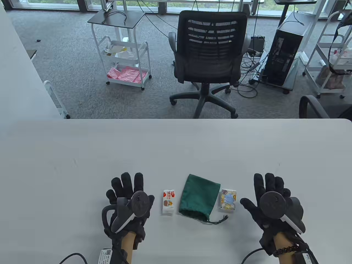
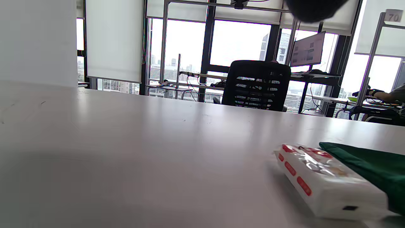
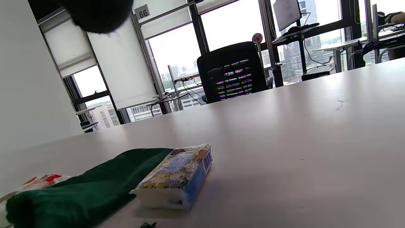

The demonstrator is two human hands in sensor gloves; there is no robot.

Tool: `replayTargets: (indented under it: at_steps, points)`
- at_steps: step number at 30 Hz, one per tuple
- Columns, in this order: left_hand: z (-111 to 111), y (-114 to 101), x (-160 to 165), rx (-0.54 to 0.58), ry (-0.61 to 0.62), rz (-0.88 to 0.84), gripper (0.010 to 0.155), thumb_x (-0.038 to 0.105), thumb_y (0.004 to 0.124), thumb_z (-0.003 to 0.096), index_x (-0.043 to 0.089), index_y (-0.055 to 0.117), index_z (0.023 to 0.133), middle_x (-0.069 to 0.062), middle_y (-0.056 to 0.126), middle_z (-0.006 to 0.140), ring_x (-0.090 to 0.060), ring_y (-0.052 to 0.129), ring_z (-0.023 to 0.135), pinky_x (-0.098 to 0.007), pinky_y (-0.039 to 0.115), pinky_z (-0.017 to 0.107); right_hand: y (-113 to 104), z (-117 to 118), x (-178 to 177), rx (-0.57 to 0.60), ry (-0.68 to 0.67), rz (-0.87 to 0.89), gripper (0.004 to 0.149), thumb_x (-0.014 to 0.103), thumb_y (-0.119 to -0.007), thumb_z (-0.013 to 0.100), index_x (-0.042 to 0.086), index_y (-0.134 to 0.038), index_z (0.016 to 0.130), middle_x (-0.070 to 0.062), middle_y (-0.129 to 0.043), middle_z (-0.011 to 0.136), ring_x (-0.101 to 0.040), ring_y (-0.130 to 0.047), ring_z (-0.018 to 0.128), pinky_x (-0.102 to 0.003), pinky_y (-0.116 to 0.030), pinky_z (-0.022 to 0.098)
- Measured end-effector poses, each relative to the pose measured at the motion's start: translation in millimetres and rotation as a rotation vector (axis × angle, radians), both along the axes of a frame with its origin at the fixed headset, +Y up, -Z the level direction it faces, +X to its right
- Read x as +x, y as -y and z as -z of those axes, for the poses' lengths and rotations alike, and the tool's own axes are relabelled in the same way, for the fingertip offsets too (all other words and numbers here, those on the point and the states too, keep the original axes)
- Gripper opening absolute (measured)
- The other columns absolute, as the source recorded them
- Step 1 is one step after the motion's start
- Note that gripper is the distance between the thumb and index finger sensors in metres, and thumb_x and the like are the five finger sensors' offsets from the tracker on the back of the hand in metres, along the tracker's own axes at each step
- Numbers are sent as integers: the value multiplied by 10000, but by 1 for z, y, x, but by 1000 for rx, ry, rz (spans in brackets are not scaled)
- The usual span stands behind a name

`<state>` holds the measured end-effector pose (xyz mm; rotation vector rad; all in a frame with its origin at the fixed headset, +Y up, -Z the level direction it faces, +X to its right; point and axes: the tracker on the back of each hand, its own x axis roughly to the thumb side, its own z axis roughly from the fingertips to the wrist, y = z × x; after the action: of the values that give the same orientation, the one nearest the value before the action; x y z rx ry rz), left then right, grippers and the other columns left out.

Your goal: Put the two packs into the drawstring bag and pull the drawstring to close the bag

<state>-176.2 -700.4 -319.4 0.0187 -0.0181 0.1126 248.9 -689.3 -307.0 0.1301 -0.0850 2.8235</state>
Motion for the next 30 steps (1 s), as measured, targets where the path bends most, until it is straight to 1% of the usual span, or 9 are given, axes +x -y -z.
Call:
replayTargets:
  at_steps: [12,30]
  points:
    - [2,1,2,-2,6,4,812,590,592,535,258,97,1087,-235,81,1148,-616,180,1036,-776,300,686,0,1,1,14,8,18,875,547,-674,499,104,-216,1098,-327,-114,1100,-599,-121,963,-778,-219,633]
    - [-1,0,4,9,13,-8,804,589,593,534,258,118,1092,-242,109,1153,-619,210,1040,-776,312,687,-1,0,0,20,8,18,867,539,-673,504,106,-211,1097,-325,-122,1101,-599,-134,965,-776,-228,636]
